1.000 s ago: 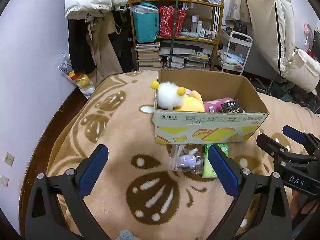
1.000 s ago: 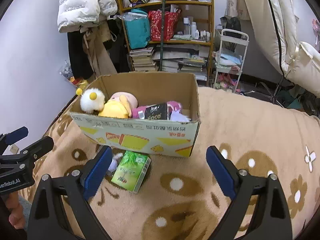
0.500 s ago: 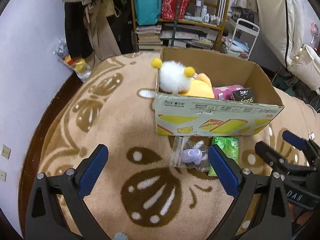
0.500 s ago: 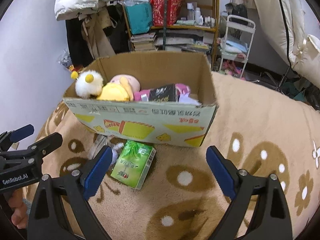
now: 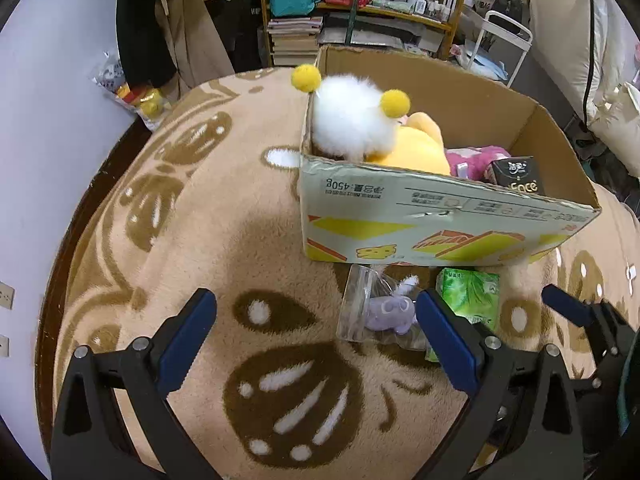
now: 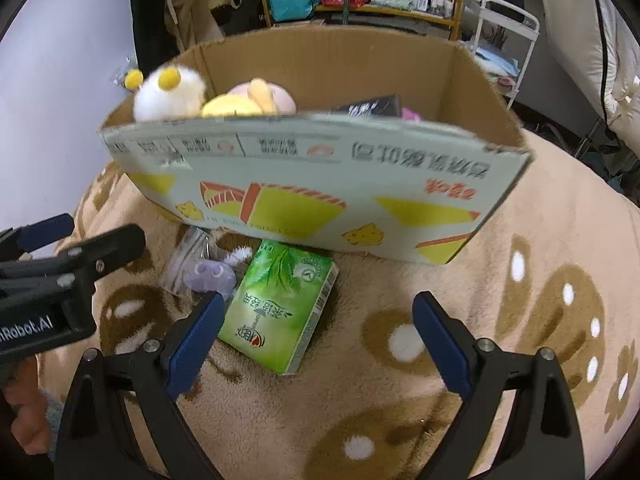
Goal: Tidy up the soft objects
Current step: 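Lower the left tool to the bagged purple toy while the right tool approaches the green tissue pack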
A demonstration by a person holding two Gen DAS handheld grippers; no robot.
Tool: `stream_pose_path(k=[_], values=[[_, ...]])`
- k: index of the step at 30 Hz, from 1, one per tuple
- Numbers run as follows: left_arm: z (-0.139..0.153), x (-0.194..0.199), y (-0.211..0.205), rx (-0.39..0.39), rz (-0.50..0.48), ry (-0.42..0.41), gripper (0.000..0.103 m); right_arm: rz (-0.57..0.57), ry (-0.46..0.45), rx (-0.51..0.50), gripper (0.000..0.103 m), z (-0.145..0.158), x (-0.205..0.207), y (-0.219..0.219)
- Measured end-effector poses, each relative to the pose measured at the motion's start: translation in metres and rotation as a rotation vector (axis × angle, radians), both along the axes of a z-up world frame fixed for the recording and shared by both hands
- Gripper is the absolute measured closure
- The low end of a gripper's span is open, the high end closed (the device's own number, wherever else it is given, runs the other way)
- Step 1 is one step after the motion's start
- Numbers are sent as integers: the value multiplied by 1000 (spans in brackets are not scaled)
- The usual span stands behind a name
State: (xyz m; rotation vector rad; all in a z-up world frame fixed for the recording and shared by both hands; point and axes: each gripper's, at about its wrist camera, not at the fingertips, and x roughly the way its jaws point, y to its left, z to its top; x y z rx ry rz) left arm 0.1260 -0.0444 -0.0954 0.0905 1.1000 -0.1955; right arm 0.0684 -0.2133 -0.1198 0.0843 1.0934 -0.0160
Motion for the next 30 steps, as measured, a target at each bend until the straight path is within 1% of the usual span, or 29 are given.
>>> stream_pose_path(k=[2, 7, 19, 23, 25, 26, 29, 30], values=[[-5, 3, 0, -9, -2, 23, 4, 11, 10, -8, 4, -5, 3, 4], [-19, 8, 0, -4, -8, 68, 4, 28, 30, -15, 4, -16, 9, 11], [-43, 15, -11, 8, -30, 131, 4, 90, 75, -31, 4, -37, 21, 37], [-48, 15, -15, 15, -38, 146, 4, 90, 79, -27, 5, -43, 22, 46], [-51, 13, -16, 19, -46, 151, 4, 84, 81, -23, 9, -44, 22, 48], [-52, 13, -17, 22, -51, 153, 4, 82, 84, -15, 9, -45, 24, 47], [-55, 12, -21, 29, -61, 158, 4, 64, 99, 26, 11, -47, 21, 30], [-56, 12, -21, 28, -64, 162, 4, 59, 101, 26, 14, -48, 21, 28]])
